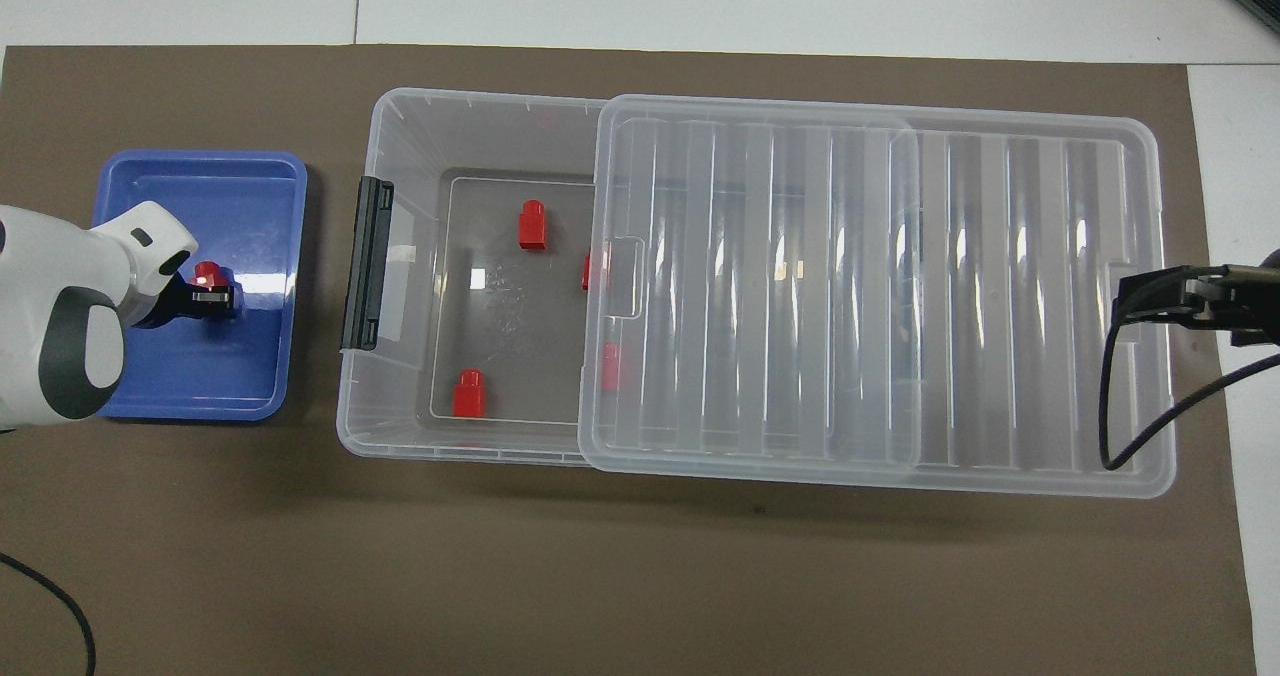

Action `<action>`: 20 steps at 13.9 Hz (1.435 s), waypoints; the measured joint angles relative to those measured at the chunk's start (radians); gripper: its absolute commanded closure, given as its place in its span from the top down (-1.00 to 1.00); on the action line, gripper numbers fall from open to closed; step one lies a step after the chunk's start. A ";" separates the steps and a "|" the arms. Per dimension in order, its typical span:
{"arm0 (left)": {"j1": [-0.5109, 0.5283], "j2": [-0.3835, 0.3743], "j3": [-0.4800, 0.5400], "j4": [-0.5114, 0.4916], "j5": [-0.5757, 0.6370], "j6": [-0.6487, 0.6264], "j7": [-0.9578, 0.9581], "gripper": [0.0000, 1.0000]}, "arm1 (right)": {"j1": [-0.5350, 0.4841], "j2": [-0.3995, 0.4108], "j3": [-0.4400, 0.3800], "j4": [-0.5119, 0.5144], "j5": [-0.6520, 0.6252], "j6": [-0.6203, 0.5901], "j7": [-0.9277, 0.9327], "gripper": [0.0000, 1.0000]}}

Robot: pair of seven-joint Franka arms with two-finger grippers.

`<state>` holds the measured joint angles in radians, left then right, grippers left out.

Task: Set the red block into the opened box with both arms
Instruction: 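Carry the red block over the open box with the left gripper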

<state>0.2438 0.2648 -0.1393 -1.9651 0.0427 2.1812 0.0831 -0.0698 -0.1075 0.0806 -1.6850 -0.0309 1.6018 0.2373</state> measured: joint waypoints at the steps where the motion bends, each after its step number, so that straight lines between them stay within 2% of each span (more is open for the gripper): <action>1: 0.000 -0.003 0.000 0.071 -0.034 -0.111 -0.002 -1.00 | 0.009 0.011 0.003 0.016 0.010 -0.010 0.028 1.00; 3: 0.001 -0.014 0.001 0.227 -0.117 -0.329 -0.061 -1.00 | 0.016 0.025 0.005 0.032 0.019 -0.016 0.063 1.00; 5: -0.001 -0.035 -0.003 0.346 -0.235 -0.475 -0.241 -1.00 | 0.014 0.038 0.004 0.060 0.041 -0.028 0.070 1.00; 8: -0.017 -0.073 -0.049 0.403 -0.371 -0.519 -0.584 -1.00 | 0.014 0.071 0.004 0.118 0.041 -0.066 0.070 1.00; 12: -0.183 -0.096 -0.098 0.417 -0.373 -0.472 -0.919 -1.00 | 0.014 0.094 0.004 0.131 0.005 -0.067 0.070 1.00; 15: -0.331 -0.107 -0.101 0.388 -0.323 -0.351 -1.047 -1.00 | 0.014 0.095 0.004 0.131 0.005 -0.069 0.070 1.00; 18: -0.440 -0.139 -0.103 0.216 -0.207 -0.171 -1.070 -1.00 | 0.015 0.095 0.004 0.129 0.005 -0.078 0.043 1.00; 20: -0.452 -0.147 -0.102 0.116 -0.159 -0.083 -1.062 -1.00 | 0.013 0.095 0.004 0.128 0.005 -0.085 0.020 1.00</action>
<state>-0.2079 0.1175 -0.2418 -1.8493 -0.1167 2.0978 -0.9786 -0.0571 -0.0128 0.0848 -1.5572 -0.0258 1.5167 0.2571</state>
